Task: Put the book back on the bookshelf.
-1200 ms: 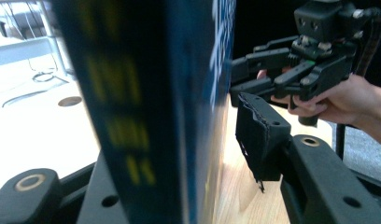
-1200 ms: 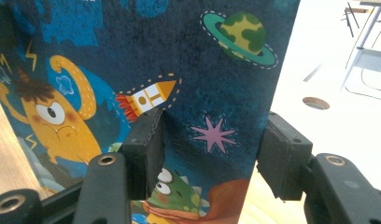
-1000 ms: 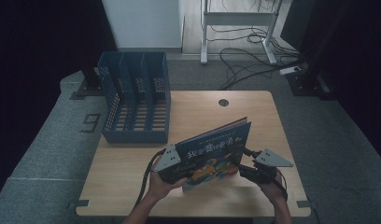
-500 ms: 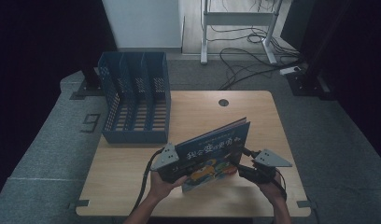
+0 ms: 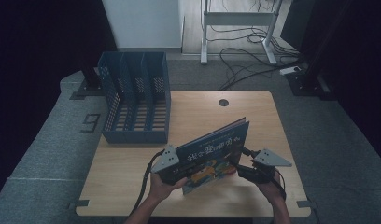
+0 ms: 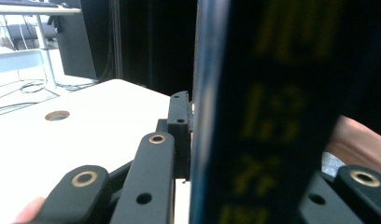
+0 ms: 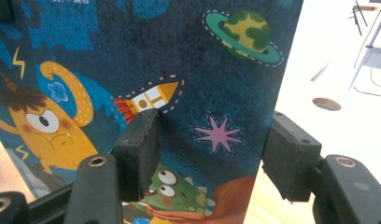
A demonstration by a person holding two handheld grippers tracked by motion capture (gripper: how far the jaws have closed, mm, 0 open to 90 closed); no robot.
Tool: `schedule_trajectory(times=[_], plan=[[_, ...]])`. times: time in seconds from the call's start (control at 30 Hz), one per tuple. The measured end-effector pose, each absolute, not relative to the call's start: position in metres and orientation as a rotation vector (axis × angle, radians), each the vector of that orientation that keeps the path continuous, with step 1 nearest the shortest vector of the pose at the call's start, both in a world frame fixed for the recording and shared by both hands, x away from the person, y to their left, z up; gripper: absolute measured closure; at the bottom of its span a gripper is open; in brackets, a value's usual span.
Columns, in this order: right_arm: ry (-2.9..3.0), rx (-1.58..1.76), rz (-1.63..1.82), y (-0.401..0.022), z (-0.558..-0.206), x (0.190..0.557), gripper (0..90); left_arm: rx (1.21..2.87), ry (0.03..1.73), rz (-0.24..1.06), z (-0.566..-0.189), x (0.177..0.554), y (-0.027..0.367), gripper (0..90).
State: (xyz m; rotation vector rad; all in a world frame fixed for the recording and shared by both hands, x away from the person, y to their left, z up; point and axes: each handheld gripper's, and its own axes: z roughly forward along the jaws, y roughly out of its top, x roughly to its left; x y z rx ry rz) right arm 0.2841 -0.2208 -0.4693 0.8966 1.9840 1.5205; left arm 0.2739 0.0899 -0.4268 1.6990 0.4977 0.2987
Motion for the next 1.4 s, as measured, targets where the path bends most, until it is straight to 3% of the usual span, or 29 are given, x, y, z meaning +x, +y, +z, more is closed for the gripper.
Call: schedule_trajectory(times=[0.37, 0.6, 1.4], plan=[[1.981, 0.893, 1.515, -0.22, -0.47, 0.284, 38.9, 1.686, 0.499, 0.325, -0.427, 0.272, 0.088, 75.8], [1.989, 0.912, 1.483, -0.216, -0.473, 0.287, 35.7, 1.695, 0.486, 0.33, -0.426, 0.267, 0.088, 81.5], [2.061, 0.949, 1.459, -0.209, -0.481, 0.292, 32.7, 1.648, 0.546, 0.317, -0.42, 0.269, 0.106, 81.9]])
